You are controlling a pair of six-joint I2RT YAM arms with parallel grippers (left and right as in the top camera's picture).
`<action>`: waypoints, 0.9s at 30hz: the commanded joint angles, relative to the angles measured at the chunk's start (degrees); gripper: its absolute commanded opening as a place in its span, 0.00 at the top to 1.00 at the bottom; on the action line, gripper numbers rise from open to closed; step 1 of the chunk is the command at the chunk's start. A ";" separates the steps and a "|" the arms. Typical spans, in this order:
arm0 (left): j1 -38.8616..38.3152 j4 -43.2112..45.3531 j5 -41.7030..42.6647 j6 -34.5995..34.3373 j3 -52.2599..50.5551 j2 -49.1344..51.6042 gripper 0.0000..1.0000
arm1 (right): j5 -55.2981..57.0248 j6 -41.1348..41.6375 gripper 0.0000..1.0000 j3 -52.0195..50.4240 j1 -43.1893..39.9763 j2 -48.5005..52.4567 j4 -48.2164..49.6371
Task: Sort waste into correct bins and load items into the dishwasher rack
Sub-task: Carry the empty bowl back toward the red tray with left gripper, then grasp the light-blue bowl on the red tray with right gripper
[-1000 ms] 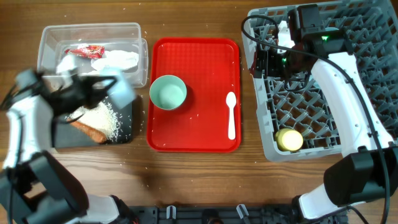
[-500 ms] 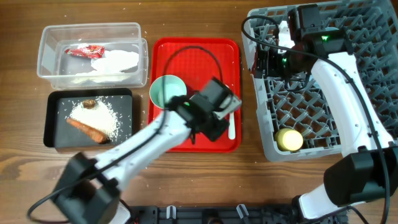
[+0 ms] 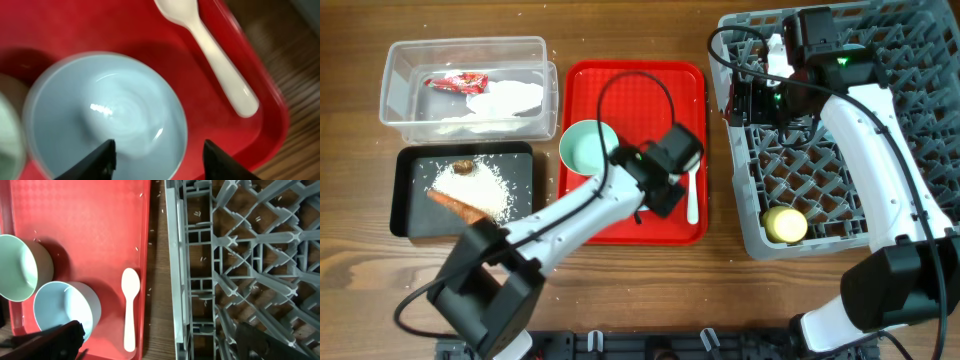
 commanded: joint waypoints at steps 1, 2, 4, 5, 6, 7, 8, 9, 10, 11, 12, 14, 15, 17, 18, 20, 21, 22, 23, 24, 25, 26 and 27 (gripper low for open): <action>5.97 -1.60 1.25 -6.21 9.92 -8.39 0.37 | -3.69 -1.20 0.01 0.00 0.09 -0.55 1.22; 7.93 -1.36 1.40 -7.50 10.95 -10.43 0.32 | -5.70 -1.18 0.02 0.00 0.11 -0.55 2.03; 12.50 -0.98 1.38 -10.86 11.19 -13.70 0.27 | -9.29 -1.18 0.06 0.00 0.22 -0.55 3.63; 16.06 -1.64 1.40 -13.88 11.19 -14.80 0.25 | -10.97 -1.05 0.08 0.00 0.87 -0.55 4.90; 19.47 -2.49 1.42 -16.33 11.19 -14.99 0.23 | -11.30 -0.87 0.08 0.00 2.14 -0.52 6.10; 22.56 -3.37 1.62 -18.12 11.17 -14.86 0.23 | -11.23 -0.74 0.09 0.00 3.87 -0.50 7.08; 24.79 -4.04 1.66 -19.32 11.17 -14.62 0.22 | -11.21 -0.74 0.08 0.00 5.57 -0.26 7.98; 26.45 -4.44 2.08 -19.45 11.17 -14.53 0.21 | -11.02 -0.74 0.08 0.00 6.97 0.02 8.59; 28.81 -5.01 2.64 -19.47 11.17 -14.23 0.20 | -9.57 -0.55 0.09 0.00 9.70 1.03 9.44; 29.94 -5.33 2.95 -19.47 11.17 -14.19 0.20 | -8.72 -0.52 0.09 0.00 11.04 1.81 9.75; 31.12 -5.86 2.97 -19.47 11.15 -14.08 0.20 | -7.96 -0.15 0.08 0.00 12.52 2.86 9.90; 32.24 -6.60 2.91 -19.45 11.13 -14.08 0.15 | -7.76 0.20 0.11 0.00 15.30 6.38 10.03; 32.33 -6.67 2.89 -19.43 11.13 -14.08 0.13 | -7.78 0.31 0.13 0.00 15.78 7.43 10.01; 32.33 -6.71 2.86 -19.43 11.13 -14.08 0.09 | -7.80 0.33 0.19 0.00 16.59 10.21 9.94; 32.33 -6.71 2.84 -19.43 11.13 -14.08 0.09 | -7.80 0.31 0.24 0.00 16.90 11.50 9.77; 32.74 -6.64 2.86 -19.43 11.13 -14.05 0.08 | -7.80 0.28 0.29 0.00 17.49 13.46 9.53; 33.07 -6.62 2.86 -19.43 11.13 -14.05 0.08 | -7.78 0.17 0.30 0.00 17.75 14.29 9.51; 33.55 -6.62 2.89 -19.45 11.10 -14.05 0.09 | -7.80 0.11 0.31 0.00 17.99 15.39 9.53; 33.79 -6.62 2.89 -19.45 11.08 -14.05 0.08 | -7.80 0.15 0.32 -0.02 18.08 15.98 9.51; 34.01 -6.67 2.89 -19.45 11.08 -14.05 0.08 | -7.80 0.15 0.32 -0.09 18.14 16.59 9.57; 34.10 -6.64 2.89 -19.45 11.08 -14.05 0.08 | -7.80 0.31 0.35 -0.11 18.18 16.87 9.55; 34.10 -6.60 2.89 -19.43 11.08 -14.05 0.08 | -7.78 0.28 0.38 -0.11 18.18 16.96 9.53; 34.10 -6.60 2.86 -19.43 11.08 -14.03 0.08 | -7.78 0.26 0.41 -0.11 18.21 16.96 9.53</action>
